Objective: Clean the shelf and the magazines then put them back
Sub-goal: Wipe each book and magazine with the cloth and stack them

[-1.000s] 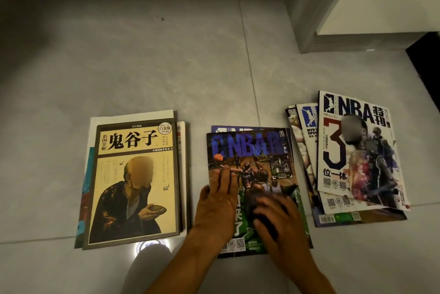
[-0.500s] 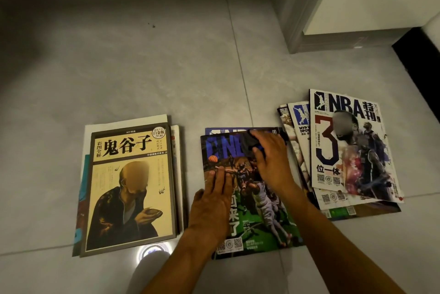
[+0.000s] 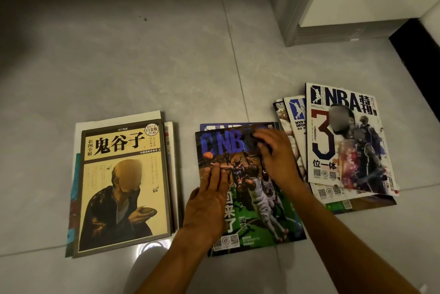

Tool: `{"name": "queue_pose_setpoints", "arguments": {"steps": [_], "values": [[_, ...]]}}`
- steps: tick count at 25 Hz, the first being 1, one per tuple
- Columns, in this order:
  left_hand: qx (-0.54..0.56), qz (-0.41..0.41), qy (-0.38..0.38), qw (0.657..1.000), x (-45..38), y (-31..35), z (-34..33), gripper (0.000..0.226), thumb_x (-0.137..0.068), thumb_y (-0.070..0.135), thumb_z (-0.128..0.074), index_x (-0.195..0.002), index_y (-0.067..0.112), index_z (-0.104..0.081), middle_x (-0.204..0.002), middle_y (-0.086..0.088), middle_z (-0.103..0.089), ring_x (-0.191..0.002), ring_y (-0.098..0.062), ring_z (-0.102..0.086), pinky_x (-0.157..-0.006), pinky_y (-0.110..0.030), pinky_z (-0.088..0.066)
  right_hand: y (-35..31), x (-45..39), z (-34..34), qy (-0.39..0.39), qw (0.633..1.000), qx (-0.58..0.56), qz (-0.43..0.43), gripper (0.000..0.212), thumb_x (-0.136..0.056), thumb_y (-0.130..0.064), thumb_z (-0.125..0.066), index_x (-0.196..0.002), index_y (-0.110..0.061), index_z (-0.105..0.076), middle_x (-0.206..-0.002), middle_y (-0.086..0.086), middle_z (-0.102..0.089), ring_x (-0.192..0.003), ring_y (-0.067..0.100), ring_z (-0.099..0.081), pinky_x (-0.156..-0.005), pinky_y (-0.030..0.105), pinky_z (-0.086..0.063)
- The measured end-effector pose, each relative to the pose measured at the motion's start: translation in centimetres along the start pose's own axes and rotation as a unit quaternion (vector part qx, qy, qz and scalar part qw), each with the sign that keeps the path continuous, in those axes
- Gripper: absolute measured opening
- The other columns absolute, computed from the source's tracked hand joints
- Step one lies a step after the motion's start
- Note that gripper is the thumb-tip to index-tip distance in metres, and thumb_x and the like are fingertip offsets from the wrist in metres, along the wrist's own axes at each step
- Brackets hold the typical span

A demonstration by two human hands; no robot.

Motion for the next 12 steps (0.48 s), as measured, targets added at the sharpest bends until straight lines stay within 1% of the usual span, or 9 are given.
{"name": "queue_pose_setpoints", "arguments": {"steps": [2, 4, 7, 9, 11, 12], "values": [[-0.008, -0.002, -0.004, 1.000, 0.0, -0.2, 0.0, 0.112, -0.086, 0.037, -0.068, -0.148, 0.022, 0.023, -0.154, 0.001, 0.033, -0.144, -0.021, 0.025, -0.118, -0.038, -0.017, -0.3, -3.0, -0.1, -0.016, 1.000, -0.012, -0.001, 0.035, -0.093, -0.005, -0.056, -0.125, -0.018, -0.060, -0.133, 0.006, -0.055, -0.129, 0.019, -0.039, -0.114, 0.046, -0.031], [-0.008, -0.001, -0.009, 1.000, 0.2, -0.1, 0.0, 0.111, -0.086, 0.035, -0.068, -0.148, 0.022, 0.024, -0.155, 0.001, 0.033, -0.144, -0.021, 0.025, -0.118, -0.038, -0.018, -0.2, -1.9, 0.0, -0.020, 1.000, -0.011, 0.003, 0.036, -0.093, -0.005, -0.056, -0.127, -0.018, -0.060, -0.135, 0.005, -0.054, -0.129, 0.012, -0.035, -0.115, 0.046, -0.028], [0.003, -0.003, -0.006, 1.000, 0.2, 0.0, 0.2, 0.111, -0.086, 0.032, -0.068, -0.148, 0.023, 0.024, -0.154, 0.002, 0.034, -0.144, -0.021, 0.026, -0.116, -0.037, -0.023, 0.9, 4.9, 0.5, -0.013, 1.000, -0.003, 0.015, 0.034, -0.095, -0.013, -0.055, -0.127, -0.023, -0.059, -0.136, -0.005, -0.052, -0.131, 0.009, -0.033, -0.115, 0.049, -0.025], [0.007, -0.005, -0.004, 1.000, 0.1, 0.0, 0.1, 0.112, -0.086, 0.028, -0.070, -0.148, 0.023, 0.023, -0.153, 0.003, 0.035, -0.143, -0.021, 0.026, -0.115, -0.036, -0.026, 2.0, 10.7, 0.9, -0.004, 0.999, 0.018, 0.039, 0.033, -0.096, -0.024, -0.049, -0.127, -0.029, -0.055, -0.135, -0.014, -0.049, -0.133, 0.008, -0.035, -0.112, 0.053, -0.031], [0.007, -0.001, -0.001, 1.000, -0.1, -0.1, 0.0, 0.112, -0.086, 0.024, -0.070, -0.148, 0.023, 0.023, -0.154, 0.003, 0.035, -0.144, -0.021, 0.026, -0.115, -0.035, -0.027, 2.8, 15.9, 1.0, -0.001, 0.997, 0.033, 0.064, 0.036, -0.092, -0.030, -0.047, -0.127, -0.032, -0.052, -0.135, -0.017, -0.048, -0.133, 0.007, -0.037, -0.109, 0.050, -0.035], [0.008, 0.000, -0.006, 1.000, -0.2, -0.1, -0.1, 0.112, -0.085, 0.023, -0.070, -0.149, 0.023, 0.022, -0.154, 0.003, 0.034, -0.144, -0.021, 0.025, -0.115, -0.035, -0.026, 3.2, 17.9, 0.9, -0.001, 0.996, 0.047, 0.082, 0.036, -0.093, -0.033, -0.047, -0.128, -0.033, -0.052, -0.136, -0.017, -0.049, -0.134, 0.007, -0.036, -0.109, 0.047, -0.036]]}}
Point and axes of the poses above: each hand's wrist, its own x-axis away from the middle knuckle, its own z-axis out of the back of the hand, y = z × x, the point moved 4 cm from there along -x, towards the middle knuckle
